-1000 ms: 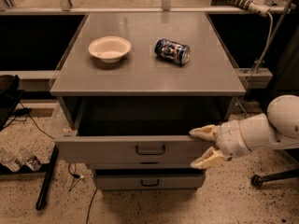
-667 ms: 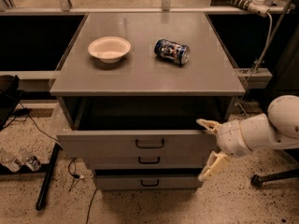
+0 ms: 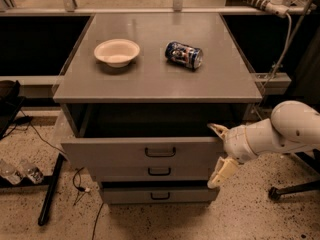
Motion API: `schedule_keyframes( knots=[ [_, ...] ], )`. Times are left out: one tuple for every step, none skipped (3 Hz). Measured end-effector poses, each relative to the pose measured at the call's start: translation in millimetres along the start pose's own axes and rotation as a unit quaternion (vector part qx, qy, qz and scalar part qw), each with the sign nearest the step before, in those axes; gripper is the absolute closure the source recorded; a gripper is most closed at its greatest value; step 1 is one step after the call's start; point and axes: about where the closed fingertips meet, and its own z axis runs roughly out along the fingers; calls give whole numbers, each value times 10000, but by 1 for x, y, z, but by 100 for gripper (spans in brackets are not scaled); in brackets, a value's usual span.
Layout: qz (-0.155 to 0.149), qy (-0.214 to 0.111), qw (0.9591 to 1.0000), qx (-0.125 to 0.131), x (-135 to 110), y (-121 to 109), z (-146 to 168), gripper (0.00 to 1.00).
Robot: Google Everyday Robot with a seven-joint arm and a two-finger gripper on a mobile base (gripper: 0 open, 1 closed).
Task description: Open top drawer
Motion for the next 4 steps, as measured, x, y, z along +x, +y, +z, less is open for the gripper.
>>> schedule_keyframes(
  knots=[
    [1,-1,10000,-11,1,0,1,0],
    [17,-24,10000,-42,-1,1,-1,19],
    [17,-27,10000,-44,-5,0,-5,43],
    [17,-27,10000,-44,-9,-1,-10,66]
  ],
)
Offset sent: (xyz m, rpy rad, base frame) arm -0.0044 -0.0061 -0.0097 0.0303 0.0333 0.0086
